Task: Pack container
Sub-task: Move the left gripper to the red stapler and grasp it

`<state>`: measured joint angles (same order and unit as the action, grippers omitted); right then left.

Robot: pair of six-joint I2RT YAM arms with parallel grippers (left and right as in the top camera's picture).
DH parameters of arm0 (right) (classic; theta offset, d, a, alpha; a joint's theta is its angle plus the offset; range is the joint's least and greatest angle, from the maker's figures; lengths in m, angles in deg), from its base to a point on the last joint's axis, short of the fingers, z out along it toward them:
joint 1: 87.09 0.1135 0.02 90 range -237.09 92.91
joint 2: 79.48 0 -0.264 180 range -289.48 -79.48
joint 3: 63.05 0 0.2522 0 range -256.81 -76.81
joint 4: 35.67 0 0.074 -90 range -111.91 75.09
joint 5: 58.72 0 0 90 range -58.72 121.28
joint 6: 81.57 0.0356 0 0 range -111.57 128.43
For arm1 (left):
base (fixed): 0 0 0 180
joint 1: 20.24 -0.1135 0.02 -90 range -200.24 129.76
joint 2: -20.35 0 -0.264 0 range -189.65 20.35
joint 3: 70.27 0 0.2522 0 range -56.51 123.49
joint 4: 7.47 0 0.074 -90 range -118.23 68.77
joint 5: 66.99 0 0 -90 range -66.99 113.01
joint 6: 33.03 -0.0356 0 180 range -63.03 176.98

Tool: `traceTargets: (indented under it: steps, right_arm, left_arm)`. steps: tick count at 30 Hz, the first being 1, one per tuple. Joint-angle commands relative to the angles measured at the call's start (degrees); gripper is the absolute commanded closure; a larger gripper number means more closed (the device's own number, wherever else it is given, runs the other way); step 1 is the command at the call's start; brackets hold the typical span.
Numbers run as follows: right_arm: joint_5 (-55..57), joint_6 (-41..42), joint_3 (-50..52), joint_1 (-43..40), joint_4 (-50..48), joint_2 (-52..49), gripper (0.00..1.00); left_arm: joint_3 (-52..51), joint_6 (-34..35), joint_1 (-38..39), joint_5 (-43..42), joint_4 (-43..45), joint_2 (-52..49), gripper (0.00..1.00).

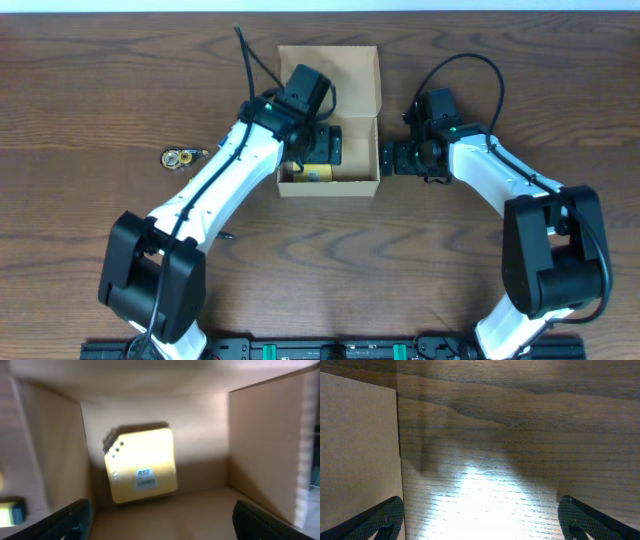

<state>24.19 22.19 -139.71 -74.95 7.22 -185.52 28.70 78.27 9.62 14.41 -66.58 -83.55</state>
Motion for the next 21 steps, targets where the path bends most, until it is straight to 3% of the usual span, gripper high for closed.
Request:
traceTargets:
  steps: [1,7,11,14,21]
  right_arm:
    - [-0.24,-0.74,0.13,-0.39,0.02,-0.07,0.01]
    - [-0.22,-0.74,0.13,-0.39,0.02,-0.07,0.01]
    - [-0.24,-0.74,0.13,-0.39,0.02,-0.07,0.01]
    - [-0.24,-0.74,0.13,-0.39,0.02,-0.07,0.01]
    - [-0.24,-0.74,0.13,-0.39,0.02,-0.07,0.01]
  left_arm:
    - [6.84,-5.31,0.26,2.58,-3.69,-0.42,0.10]
    - [12.41,-5.64,-2.62,8.20,-14.23,3.21,0.11]
    - [11.67,1.03,-6.78,8.96,-19.74,5.27,0.11]
    - [7.69,5.03,-8.90,9.27,-18.49,8.26,0.11]
    - [-12.28,15.17,-14.73,9.03,-9.84,21.29,0.09]
